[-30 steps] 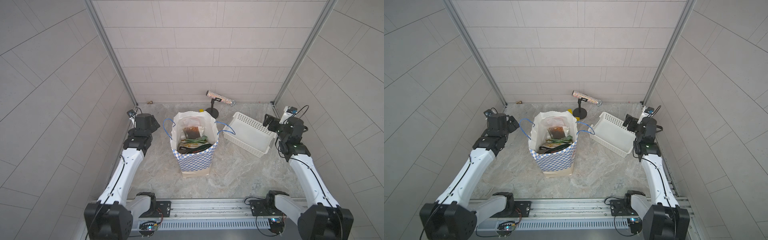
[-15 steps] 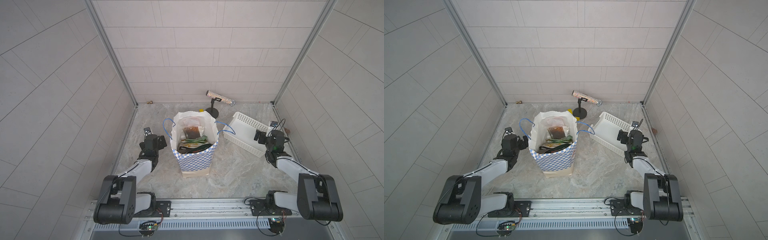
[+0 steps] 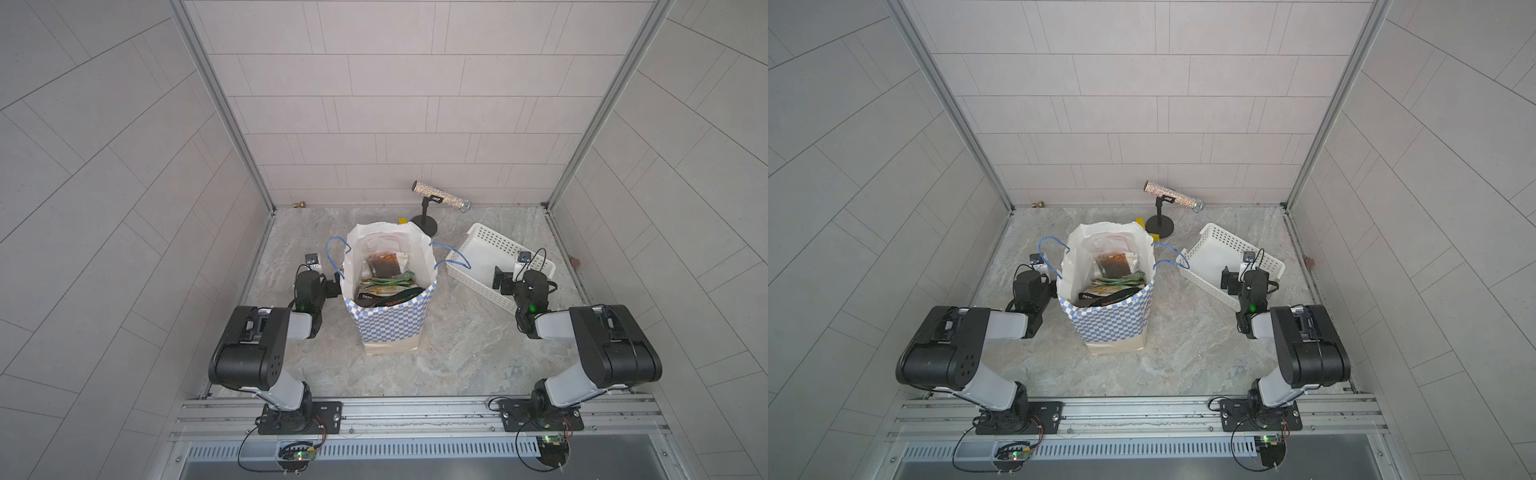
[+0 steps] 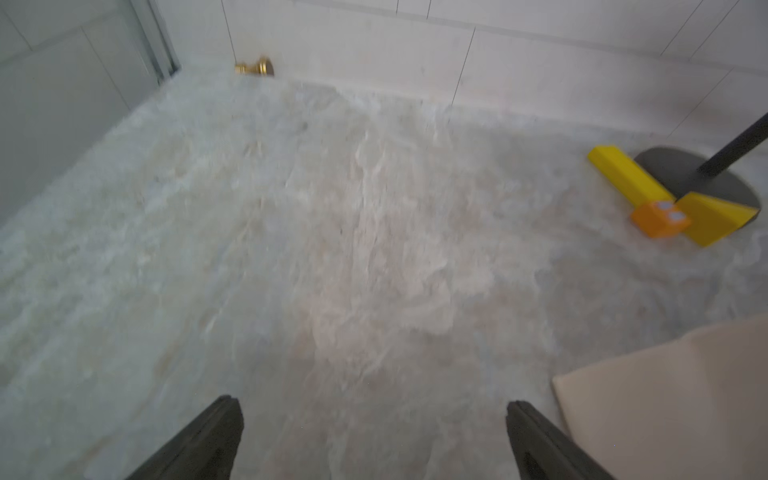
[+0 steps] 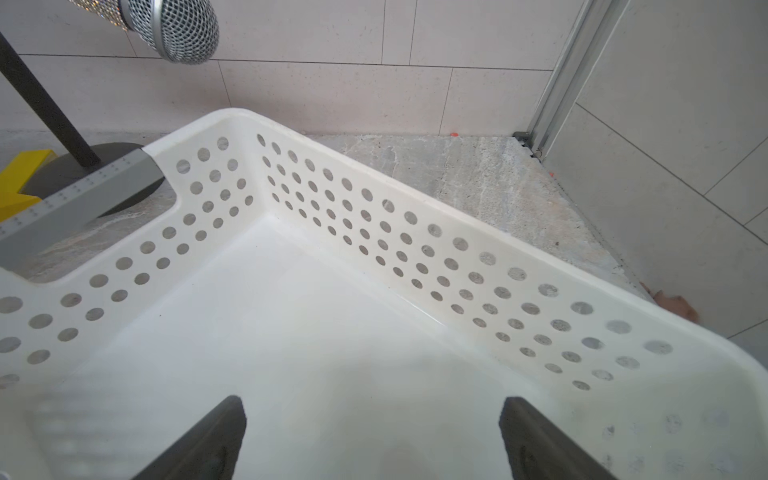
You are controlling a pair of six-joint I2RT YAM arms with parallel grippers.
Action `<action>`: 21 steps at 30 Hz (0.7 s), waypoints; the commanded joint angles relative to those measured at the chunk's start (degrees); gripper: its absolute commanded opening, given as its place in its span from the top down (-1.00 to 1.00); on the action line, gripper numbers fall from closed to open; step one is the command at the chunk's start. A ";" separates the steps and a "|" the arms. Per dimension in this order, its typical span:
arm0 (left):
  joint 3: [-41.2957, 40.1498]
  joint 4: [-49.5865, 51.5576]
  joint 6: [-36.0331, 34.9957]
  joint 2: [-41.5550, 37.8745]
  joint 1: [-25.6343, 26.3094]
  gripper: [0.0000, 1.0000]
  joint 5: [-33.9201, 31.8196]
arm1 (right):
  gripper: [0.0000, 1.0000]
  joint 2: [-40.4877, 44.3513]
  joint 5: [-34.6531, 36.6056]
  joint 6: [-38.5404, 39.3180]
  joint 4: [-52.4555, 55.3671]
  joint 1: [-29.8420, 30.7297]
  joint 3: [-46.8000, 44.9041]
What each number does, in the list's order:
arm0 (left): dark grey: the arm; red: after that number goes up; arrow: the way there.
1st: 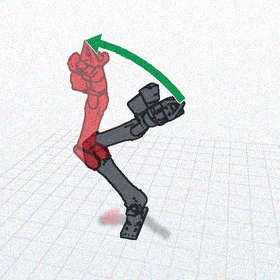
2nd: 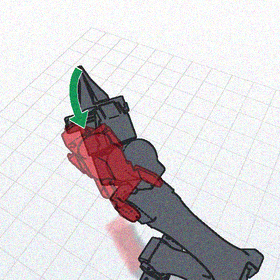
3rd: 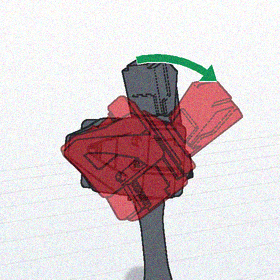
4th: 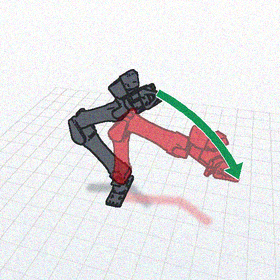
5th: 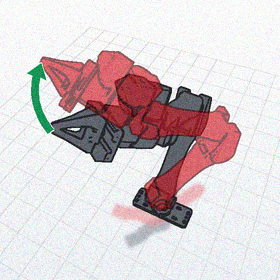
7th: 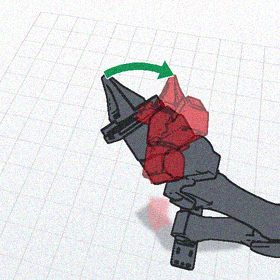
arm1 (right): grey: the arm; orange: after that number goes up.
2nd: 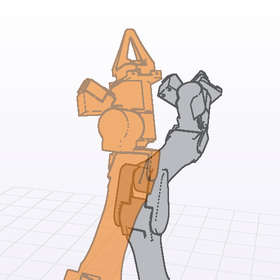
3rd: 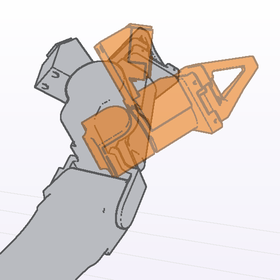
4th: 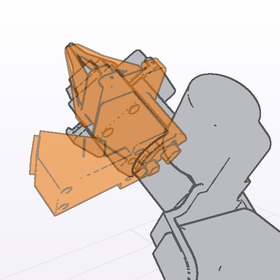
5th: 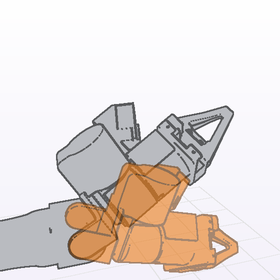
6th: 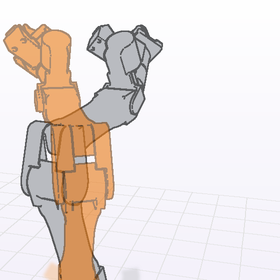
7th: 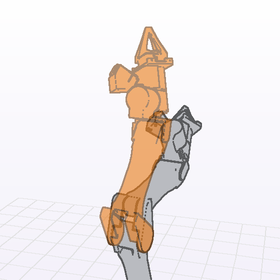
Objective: Place the condiment packets inside the bag
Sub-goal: Reset both arms
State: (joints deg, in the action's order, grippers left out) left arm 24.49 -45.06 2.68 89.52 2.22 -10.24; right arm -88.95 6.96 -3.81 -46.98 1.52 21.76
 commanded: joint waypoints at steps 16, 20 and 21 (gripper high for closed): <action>2.59 5.14 -0.65 -0.59 -0.48 -1.00 0.92 | -1.00 0.74 1.49 -0.80 -1.16 -0.56 1.00; 2.12 4.58 -0.86 -1.17 -0.42 -1.00 1.09 | -1.00 0.79 1.51 -0.79 -1.21 -0.55 0.89; 1.74 4.16 -1.10 -1.42 -0.28 -1.00 1.10 | -1.00 0.72 1.47 -0.83 -1.44 -0.55 0.83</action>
State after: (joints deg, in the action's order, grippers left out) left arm 25.98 -41.41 1.93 88.90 2.00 -9.43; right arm -88.90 7.81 -3.90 -48.01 1.10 22.09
